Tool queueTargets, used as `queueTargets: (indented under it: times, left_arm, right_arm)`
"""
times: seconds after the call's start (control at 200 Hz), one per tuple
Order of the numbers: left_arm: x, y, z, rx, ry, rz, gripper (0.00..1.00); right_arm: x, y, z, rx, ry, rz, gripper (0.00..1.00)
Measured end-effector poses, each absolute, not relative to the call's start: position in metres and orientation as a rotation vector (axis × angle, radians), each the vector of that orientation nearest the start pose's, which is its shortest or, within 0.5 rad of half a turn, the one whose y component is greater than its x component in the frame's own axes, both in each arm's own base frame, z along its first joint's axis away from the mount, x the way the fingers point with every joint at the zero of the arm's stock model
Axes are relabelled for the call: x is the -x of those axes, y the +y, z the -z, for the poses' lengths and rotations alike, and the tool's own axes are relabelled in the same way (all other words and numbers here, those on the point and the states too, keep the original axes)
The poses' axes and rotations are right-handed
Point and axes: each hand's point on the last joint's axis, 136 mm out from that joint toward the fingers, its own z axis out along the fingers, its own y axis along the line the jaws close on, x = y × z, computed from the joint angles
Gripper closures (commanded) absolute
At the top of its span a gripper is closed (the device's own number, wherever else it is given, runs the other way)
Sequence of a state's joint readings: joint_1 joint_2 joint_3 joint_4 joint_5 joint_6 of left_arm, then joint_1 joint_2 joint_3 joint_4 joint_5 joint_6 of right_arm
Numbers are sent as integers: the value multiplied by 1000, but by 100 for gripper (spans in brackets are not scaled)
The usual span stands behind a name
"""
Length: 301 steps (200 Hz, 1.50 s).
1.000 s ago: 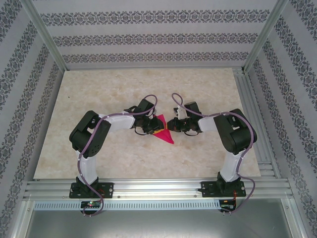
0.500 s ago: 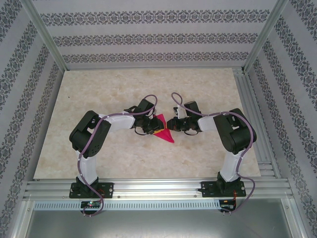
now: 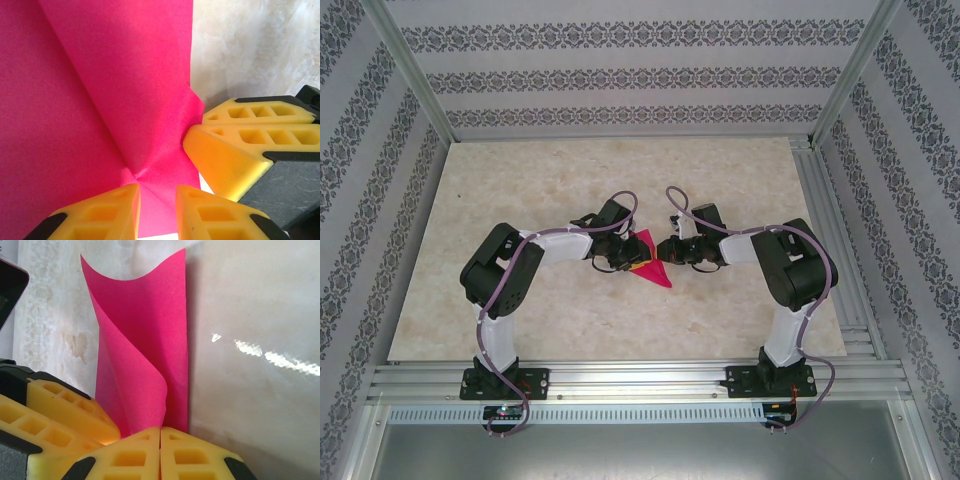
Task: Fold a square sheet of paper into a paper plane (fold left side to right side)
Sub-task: Fourth fold the wing at the center of the table.
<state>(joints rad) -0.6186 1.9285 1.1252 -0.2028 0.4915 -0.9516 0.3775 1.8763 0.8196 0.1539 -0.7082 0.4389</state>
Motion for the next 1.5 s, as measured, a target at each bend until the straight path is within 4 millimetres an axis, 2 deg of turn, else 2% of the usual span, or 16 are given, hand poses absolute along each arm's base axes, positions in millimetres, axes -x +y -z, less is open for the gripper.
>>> queueTargets:
  times: [0.285,0.405,0.55,0.639,0.914,1.154,1.504]
  left_arm:
    - [-317,-325,-40,267,2868,1106,68]
    - [-316,-325,-56,251,2845,1120,67]
    - [-319,-323,-82,235,2786,1138,71]
    - [-322,-323,-88,243,2758,1149,71]
    - [-313,-305,-54,467,2783,1083,71]
    - [-322,-304,-49,540,2749,1066,72]
    - [-324,-299,-28,572,2776,991,72]
  right_arm:
    - [-327,250,-20,269,2559,-1204,93]
    - [-327,250,-20,270,2559,-1204,92]
    - [-327,250,-20,270,2559,-1204,92]
    - [-327,250,-20,270,2559,-1204,93]
    - [-327,250,-19,269,2559,-1203,92]
    - [-327,251,-19,272,2559,-1204,92]
    - [-326,252,-19,277,2562,-1202,92]
